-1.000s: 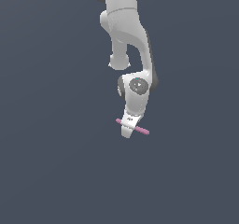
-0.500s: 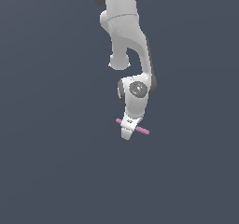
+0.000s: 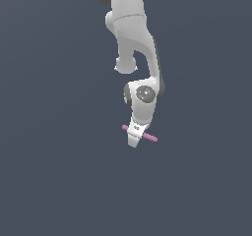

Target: Pick up the object and move it to a goal position.

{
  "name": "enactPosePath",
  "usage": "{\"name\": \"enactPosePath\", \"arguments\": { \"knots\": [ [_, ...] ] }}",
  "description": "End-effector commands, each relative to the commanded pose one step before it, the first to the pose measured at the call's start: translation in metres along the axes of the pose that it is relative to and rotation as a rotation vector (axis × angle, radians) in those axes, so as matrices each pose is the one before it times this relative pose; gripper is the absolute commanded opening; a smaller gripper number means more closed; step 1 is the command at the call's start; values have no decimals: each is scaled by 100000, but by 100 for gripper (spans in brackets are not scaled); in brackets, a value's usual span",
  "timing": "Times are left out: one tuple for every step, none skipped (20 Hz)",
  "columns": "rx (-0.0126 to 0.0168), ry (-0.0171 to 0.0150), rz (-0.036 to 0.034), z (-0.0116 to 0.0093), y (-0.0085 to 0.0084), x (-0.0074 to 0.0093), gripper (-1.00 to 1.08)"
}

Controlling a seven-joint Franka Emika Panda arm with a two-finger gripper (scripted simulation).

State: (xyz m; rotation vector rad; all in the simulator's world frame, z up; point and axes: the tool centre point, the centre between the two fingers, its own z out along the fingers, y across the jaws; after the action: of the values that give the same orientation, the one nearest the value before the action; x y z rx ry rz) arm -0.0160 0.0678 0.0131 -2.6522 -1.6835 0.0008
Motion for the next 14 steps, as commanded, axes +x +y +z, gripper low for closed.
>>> {"name": "enactPosePath", "arguments": {
  "knots": [
    [-40, 5, 56, -296, 244, -344, -100],
    [0, 0, 0, -218, 163, -247, -100],
    [0, 0, 0, -266, 199, -301, -100],
    [0, 0, 0, -313, 234, -354, -100],
    [0, 0, 0, -360, 269, -406, -100],
    [0, 0, 0, -406, 304, -458, -100],
    [0, 0, 0, -452, 338, -509, -100],
    [0, 0, 0, -498, 372, -559, -100],
    [0, 0, 0, -544, 407, -610, -100],
    [0, 0, 0, -590, 441, -660, -100],
    [0, 0, 0, -636, 476, -710, -100],
    [0, 0, 0, -682, 510, -759, -100],
    [0, 0, 0, -724, 542, -804, -100],
    [15, 77, -58, -763, 550, -805, -100]
  ]
}}
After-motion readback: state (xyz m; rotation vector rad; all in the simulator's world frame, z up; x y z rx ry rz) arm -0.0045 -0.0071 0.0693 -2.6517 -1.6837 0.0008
